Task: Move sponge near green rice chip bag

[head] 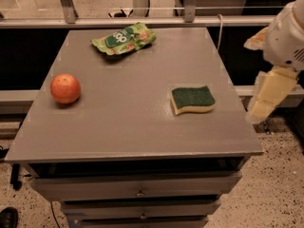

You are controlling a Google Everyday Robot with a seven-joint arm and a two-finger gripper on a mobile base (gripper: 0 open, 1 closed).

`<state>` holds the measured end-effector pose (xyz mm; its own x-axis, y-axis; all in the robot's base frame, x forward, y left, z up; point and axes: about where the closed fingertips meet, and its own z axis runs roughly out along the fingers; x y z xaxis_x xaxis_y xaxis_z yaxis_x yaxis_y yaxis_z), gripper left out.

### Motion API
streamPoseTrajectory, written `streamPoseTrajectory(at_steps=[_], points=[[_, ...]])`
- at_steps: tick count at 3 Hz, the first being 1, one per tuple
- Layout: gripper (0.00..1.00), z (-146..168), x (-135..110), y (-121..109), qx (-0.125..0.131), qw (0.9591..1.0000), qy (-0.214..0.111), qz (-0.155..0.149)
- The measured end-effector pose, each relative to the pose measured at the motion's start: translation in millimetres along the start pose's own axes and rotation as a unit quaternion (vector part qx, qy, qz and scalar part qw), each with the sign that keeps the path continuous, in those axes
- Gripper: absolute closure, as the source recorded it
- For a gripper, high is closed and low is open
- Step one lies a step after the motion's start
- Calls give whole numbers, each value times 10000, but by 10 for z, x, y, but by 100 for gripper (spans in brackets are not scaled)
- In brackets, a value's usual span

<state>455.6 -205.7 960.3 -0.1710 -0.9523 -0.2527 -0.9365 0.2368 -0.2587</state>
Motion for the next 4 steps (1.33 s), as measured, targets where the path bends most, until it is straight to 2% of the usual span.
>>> streamPoseTrajectory(at_steps=[2,4], points=[[0,830,-333,-207,-263,9957,-859,-232],[0,1270,-447,-330,-362,9913,-1255,-183]])
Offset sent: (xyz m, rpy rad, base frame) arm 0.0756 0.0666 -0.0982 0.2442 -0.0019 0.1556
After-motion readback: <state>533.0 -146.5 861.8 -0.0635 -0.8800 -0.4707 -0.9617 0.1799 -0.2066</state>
